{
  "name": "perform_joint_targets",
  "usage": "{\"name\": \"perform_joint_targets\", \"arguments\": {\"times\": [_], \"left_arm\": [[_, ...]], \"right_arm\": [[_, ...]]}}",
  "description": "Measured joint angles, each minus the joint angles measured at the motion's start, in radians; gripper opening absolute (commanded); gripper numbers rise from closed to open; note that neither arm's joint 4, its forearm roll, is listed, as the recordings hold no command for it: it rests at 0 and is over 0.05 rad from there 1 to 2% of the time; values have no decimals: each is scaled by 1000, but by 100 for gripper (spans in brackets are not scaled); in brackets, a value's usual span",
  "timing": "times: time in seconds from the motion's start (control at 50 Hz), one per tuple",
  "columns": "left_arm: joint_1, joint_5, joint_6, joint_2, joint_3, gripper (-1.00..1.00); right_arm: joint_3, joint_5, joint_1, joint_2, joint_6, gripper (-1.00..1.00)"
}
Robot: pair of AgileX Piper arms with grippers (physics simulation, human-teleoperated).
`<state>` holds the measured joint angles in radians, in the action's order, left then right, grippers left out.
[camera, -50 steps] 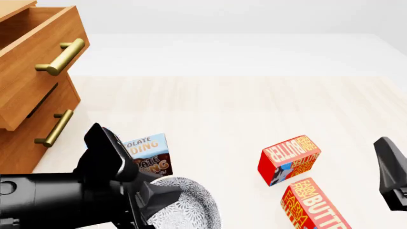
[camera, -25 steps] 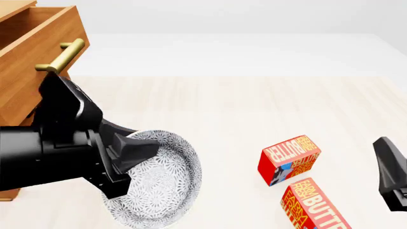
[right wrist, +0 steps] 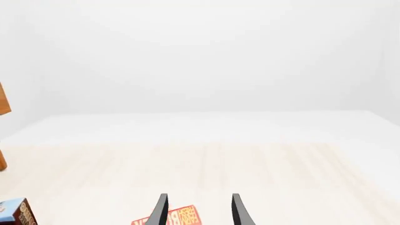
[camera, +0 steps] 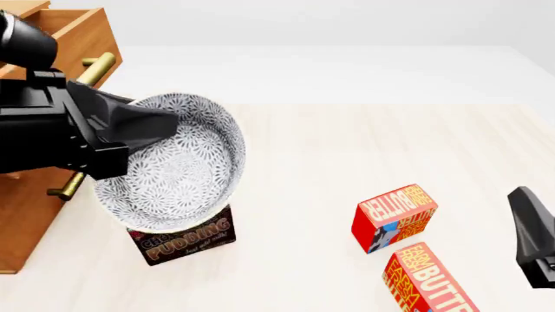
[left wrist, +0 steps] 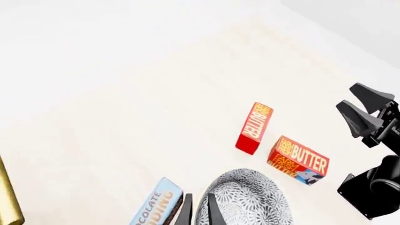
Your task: Put the bowl in the top drawer of the cabinet.
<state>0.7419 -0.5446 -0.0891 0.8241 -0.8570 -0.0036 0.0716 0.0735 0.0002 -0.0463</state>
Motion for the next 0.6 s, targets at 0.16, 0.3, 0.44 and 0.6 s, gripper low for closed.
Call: {"name": "perform_joint_targets", "arguments": {"times": [0.16,0.3,0.44,0.6], "left_arm": [[-51,-16,-3,5,-49,-100],[-90,-40,4,13,-98,-100],[-125,-75,17,23,-158,-100],[-169,-108,25,37,-218,-100]], "right_arm": [[0,1,2,0,0,100],[0,2,3,0,0,100],[0,2,4,0,0,100],[0,3,5,0,-1,100]]}}
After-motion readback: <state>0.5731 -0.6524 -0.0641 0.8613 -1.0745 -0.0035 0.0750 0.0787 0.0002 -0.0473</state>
